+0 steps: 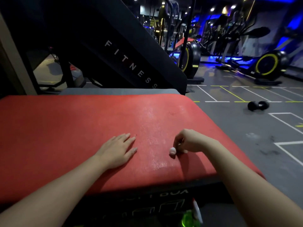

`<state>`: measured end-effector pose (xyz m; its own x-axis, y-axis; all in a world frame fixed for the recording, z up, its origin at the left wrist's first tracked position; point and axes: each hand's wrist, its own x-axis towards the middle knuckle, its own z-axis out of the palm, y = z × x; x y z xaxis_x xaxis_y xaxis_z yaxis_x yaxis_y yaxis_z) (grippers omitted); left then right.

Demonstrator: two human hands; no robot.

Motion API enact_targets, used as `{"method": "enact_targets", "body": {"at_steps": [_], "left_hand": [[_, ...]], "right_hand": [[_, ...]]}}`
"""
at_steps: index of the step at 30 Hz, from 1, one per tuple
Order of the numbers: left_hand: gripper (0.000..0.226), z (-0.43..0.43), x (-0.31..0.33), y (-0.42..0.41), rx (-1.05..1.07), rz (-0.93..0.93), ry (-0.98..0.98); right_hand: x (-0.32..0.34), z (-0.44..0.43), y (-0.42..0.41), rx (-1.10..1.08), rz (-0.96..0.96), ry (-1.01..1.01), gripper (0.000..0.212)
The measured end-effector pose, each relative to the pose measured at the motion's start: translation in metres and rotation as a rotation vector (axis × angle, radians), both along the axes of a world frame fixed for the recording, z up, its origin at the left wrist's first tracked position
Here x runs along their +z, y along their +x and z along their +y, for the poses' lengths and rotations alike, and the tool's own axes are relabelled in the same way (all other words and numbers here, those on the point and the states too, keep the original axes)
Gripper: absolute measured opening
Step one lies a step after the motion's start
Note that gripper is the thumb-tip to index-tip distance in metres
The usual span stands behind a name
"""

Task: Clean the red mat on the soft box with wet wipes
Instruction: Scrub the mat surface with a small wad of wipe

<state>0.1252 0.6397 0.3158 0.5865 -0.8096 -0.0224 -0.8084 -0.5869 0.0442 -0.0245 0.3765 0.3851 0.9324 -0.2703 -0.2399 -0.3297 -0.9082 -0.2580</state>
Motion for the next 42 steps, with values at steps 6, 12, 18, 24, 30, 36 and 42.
{"method": "enact_targets", "body": {"at_steps": [6,12,18,24,30,36,42], "left_hand": [[0.120,0.012,0.002,-0.026,0.010,0.015,-0.012],[0.118,0.018,0.005,-0.068,-0.029,0.070,0.016],[0.124,0.020,0.000,-0.088,-0.076,0.014,0.122],[0.114,0.016,-0.001,-0.097,-0.091,-0.066,0.203],[0.101,0.020,-0.005,-0.101,-0.094,-0.114,0.182],[0.095,0.025,-0.017,-0.097,-0.223,-0.327,0.177],[0.101,0.025,-0.011,-0.098,-0.152,-0.151,0.086]], "right_hand": [[-0.009,0.013,-0.049,-0.004,-0.108,0.006,0.014],[-0.032,0.023,-0.064,0.028,-0.362,-0.017,0.012],[-0.034,0.037,-0.113,0.160,-0.343,0.020,0.015],[-0.040,0.046,-0.100,0.136,-0.471,-0.012,0.015],[-0.053,0.054,-0.052,0.003,-0.562,-0.066,0.020],[-0.054,0.044,-0.082,0.251,-0.369,-0.260,0.053],[-0.061,0.038,-0.095,0.292,-0.222,-0.375,0.101]]}}
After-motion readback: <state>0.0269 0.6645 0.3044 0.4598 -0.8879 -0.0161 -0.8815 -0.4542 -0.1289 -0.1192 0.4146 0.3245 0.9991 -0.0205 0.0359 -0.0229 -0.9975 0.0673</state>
